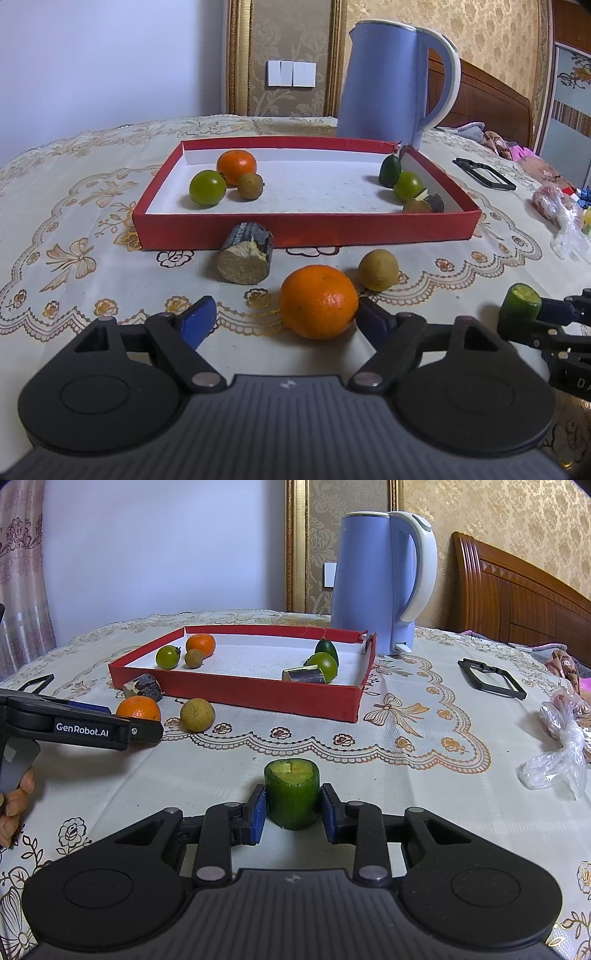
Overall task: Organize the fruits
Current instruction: 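Grasp the mandarin with the left gripper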
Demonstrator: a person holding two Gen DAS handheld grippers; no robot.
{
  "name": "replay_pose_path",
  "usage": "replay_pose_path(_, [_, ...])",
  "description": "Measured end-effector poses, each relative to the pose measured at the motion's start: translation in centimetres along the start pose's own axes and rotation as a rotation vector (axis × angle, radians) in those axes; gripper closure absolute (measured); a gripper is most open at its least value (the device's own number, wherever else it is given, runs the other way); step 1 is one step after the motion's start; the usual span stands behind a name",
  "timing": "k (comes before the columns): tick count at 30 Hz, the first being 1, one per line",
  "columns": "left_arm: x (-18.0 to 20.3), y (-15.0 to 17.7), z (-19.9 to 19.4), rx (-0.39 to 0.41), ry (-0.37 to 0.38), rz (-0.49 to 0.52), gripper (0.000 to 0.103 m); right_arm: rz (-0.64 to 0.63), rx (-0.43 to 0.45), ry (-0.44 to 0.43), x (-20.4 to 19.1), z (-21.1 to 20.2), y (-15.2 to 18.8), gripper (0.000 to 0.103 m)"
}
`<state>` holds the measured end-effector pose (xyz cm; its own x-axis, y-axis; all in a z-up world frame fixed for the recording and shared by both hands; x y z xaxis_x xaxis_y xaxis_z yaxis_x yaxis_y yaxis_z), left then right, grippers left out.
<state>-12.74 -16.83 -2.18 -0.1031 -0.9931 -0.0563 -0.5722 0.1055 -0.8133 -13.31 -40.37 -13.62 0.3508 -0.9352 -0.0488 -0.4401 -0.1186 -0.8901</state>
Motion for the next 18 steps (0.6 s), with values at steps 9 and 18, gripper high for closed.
replay_pose_path(9, [0.08,0.06,0.05,-0.001,0.006,0.002,0.022,0.0,0.0,0.0,0.04,-0.02,-0.01,0.073])
replay_pose_path(18, [0.09,0.06,-0.01,0.002,0.02,0.0,0.023,0.001,-0.001,0.0,0.01,-0.02,-0.04,0.073])
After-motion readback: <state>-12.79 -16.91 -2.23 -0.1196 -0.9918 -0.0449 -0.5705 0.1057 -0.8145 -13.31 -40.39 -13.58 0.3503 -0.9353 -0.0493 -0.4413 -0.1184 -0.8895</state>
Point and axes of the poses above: each gripper's, at about its wrist camera, not at the fingertips, and z roughly the way its jaws point, x to its right, y to its underside, the point moved 4 cm from there along z, roughly the way its jaws point, and after that the axes turned 9 degrees about -y, right-handed, at the moved point
